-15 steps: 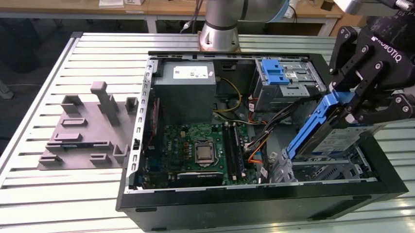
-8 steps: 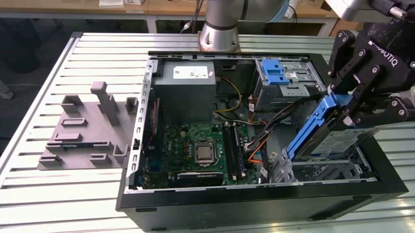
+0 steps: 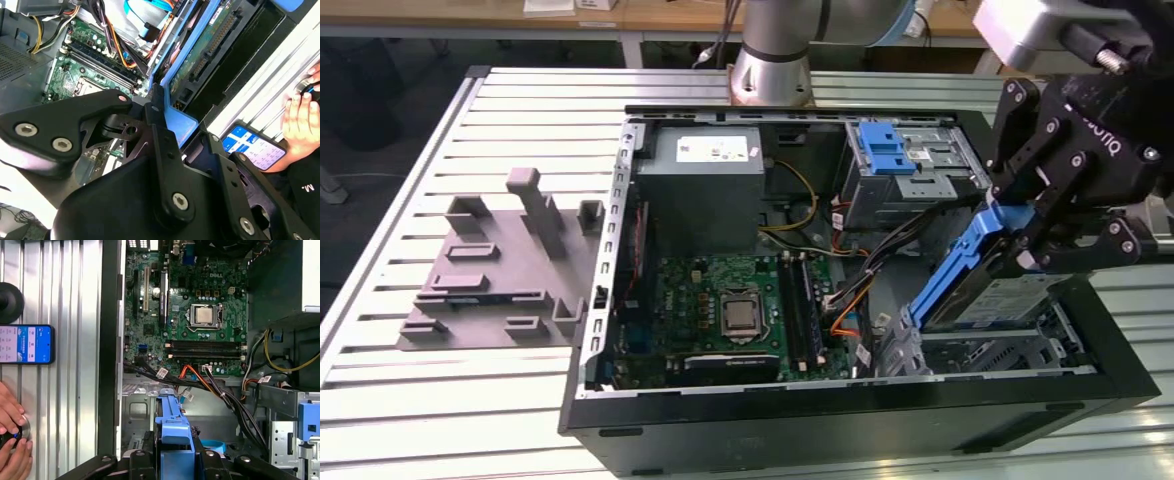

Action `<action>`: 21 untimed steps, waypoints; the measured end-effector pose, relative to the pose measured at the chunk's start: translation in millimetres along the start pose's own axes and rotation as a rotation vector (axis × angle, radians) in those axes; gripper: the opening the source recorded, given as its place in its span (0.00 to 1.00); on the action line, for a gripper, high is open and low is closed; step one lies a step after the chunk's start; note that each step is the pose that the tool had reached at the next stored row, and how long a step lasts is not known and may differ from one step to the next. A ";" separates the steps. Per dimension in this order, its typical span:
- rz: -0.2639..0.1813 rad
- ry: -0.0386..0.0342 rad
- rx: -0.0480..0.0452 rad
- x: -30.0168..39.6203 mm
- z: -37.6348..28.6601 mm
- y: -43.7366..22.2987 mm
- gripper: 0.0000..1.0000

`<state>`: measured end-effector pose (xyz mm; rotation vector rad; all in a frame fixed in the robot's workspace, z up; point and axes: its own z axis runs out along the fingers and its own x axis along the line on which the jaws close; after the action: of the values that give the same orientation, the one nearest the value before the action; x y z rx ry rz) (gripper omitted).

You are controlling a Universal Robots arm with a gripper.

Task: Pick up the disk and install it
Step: 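Insert the disk into the insertion slot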

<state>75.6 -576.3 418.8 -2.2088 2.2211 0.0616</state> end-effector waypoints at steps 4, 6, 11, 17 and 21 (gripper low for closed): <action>0.000 -0.0001 0.0000 0.2 7.2 -0.1 0.36; 0.000 0.0000 0.0000 0.4 10.8 -0.2 0.36; 0.000 -0.0001 0.0000 0.7 19.9 -0.5 0.36; 0.000 -0.0003 0.0000 1.2 30.8 -0.7 0.36; 0.000 -0.0005 0.0000 1.5 38.1 -0.8 0.36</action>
<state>75.6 -576.5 380.7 -2.2085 2.2208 0.0622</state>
